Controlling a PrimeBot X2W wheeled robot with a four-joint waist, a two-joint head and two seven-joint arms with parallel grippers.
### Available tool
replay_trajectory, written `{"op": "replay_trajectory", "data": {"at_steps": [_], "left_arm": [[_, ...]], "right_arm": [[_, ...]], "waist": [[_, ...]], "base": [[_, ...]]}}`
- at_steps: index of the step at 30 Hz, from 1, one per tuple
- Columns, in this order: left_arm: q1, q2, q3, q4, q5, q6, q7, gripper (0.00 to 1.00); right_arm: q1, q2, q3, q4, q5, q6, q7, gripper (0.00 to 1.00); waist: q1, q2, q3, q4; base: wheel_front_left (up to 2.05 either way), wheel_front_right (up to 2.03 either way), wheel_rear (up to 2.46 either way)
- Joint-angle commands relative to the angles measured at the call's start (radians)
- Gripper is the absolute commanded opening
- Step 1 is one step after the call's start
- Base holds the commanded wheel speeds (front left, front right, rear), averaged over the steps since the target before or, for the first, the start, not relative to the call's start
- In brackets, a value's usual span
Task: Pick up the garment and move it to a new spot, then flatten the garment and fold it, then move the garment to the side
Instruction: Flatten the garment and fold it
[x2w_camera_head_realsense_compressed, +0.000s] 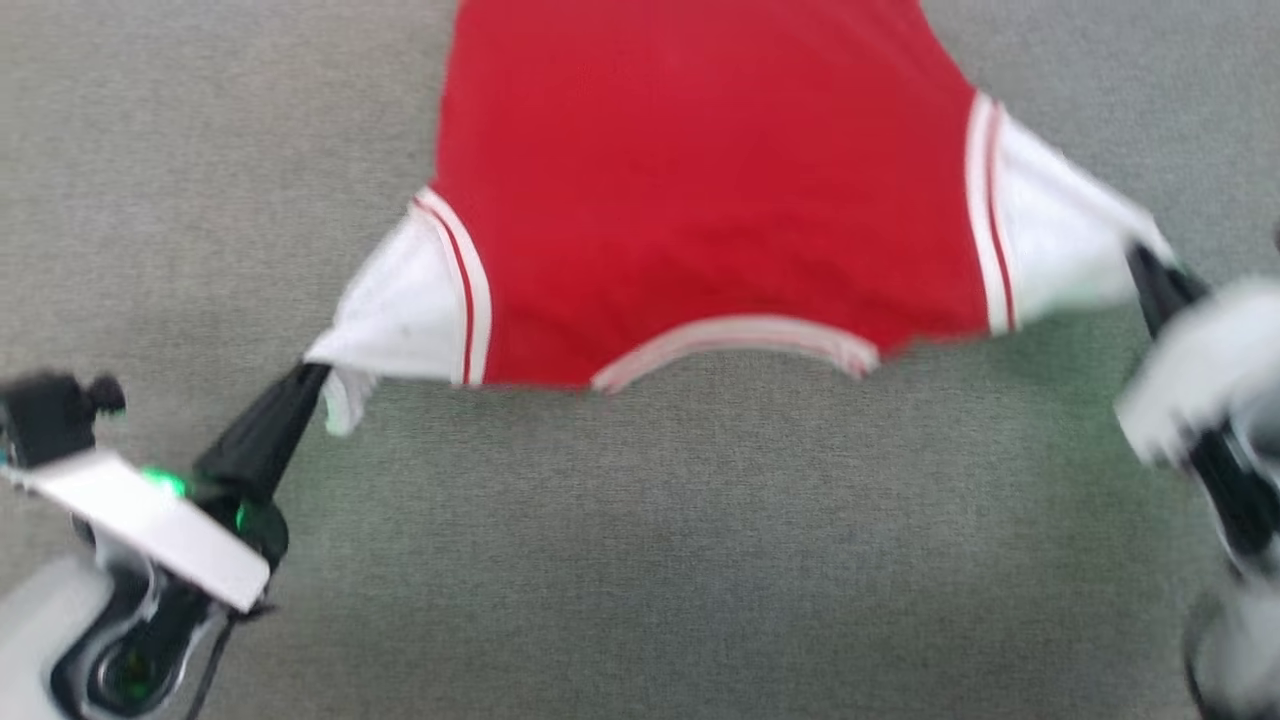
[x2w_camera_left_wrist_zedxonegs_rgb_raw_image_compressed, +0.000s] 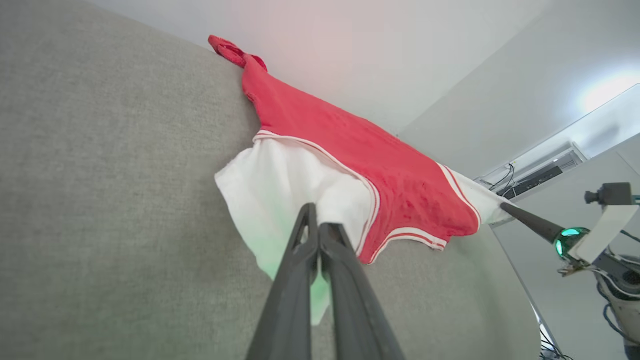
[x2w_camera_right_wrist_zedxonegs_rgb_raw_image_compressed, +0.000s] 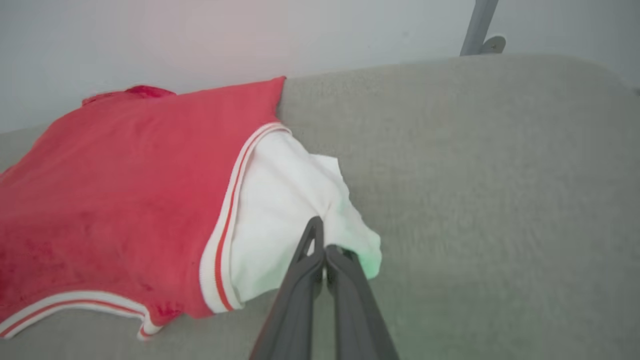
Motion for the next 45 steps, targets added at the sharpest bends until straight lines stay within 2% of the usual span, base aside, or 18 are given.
{"op": "replay_trajectory", "data": {"at_steps": [1, 2, 5, 8, 14, 18, 21, 25, 34, 39, 45], "left_arm": [[0.055, 0.003, 0.03, -0.029, 0.022, 0.002, -0.007, 0.0], [0.115, 0.006, 0.069, -0.065, 0.035, 0.002, -0.007, 0.0], [0.209, 0.014, 0.128, -0.12, 0.049, 0.002, -0.007, 0.0], [0.297, 0.029, 0.178, -0.184, 0.059, 0.002, -0.006, 0.0], [0.467, 0.046, 0.279, -0.27, 0.082, 0.002, -0.006, 0.0], [0.534, 0.032, 0.317, -0.308, 0.1, 0.002, -0.006, 0.0], [0.54, 0.022, 0.311, -0.317, 0.111, 0.002, -0.006, 0.0], [0.49, -0.009, 0.248, -0.303, 0.115, 0.002, -0.006, 0.0], [0.361, -0.064, 0.093, -0.162, 0.1, 0.002, -0.006, 0.0], [0.321, -0.07, 0.05, -0.115, 0.102, 0.002, -0.006, 0.0], [0.296, -0.073, 0.025, -0.091, 0.098, 0.002, -0.006, 0.0]], "right_arm": [[0.101, 0.001, -0.019, -0.132, 0.023, -0.001, 0.068, 0.0], [0.208, 0.007, -0.046, -0.285, 0.048, -0.001, 0.142, 0.0], [0.344, 0.015, -0.081, -0.452, 0.078, -0.001, 0.228, 0.0], [0.442, 0.017, -0.106, -0.564, 0.104, -0.001, 0.282, 0.0], [0.598, 0.018, -0.161, -0.667, 0.197, -0.001, 0.318, 0.0], [0.659, 0.018, -0.176, -0.697, 0.232, -0.001, 0.305, 0.0], [0.665, 0.018, -0.17, -0.686, 0.243, -0.001, 0.294, 0.0], [0.636, 0.018, -0.138, -0.619, 0.231, -0.001, 0.286, 0.0], [0.547, 0.018, -0.035, -0.359, 0.164, -0.001, 0.249, 0.0], [0.541, 0.022, 0.014, -0.234, 0.109, -0.001, 0.216, 0.0], [0.517, 0.025, 0.05, -0.166, 0.092, -0.001, 0.17, 0.0]], "waist": [[0.0, 0.0, -0.009, 0.01], [0.0, 0.0, -0.012, 0.015], [0.0, 0.0, -0.015, 0.02], [0.0, 0.0, -0.016, 0.024], [0.0, 0.0, -0.014, 0.029], [0.0, 0.0, -0.005, 0.032], [0.0, 0.0, -0.002, 0.031], [0.0, 0.0, -0.002, 0.035], [0.0, 0.0, 0.013, 0.038], [0.0, 0.0, 0.026, 0.042], [0.0, 0.0, 0.037, 0.032]], "base": [[0.0, 0.0, 0.0], [0.0, 0.0, 0.0], [0.0, 0.0, 0.0], [0.0, 0.0, 0.0], [0.0, 0.0, 0.0], [0.0, 0.0, 0.0], [0.0, 0.0, 0.0], [0.0, 0.0, 0.0], [0.0, 0.0, 0.0], [0.0, 0.0, 0.0], [0.0, 0.0, 0.0]]}}
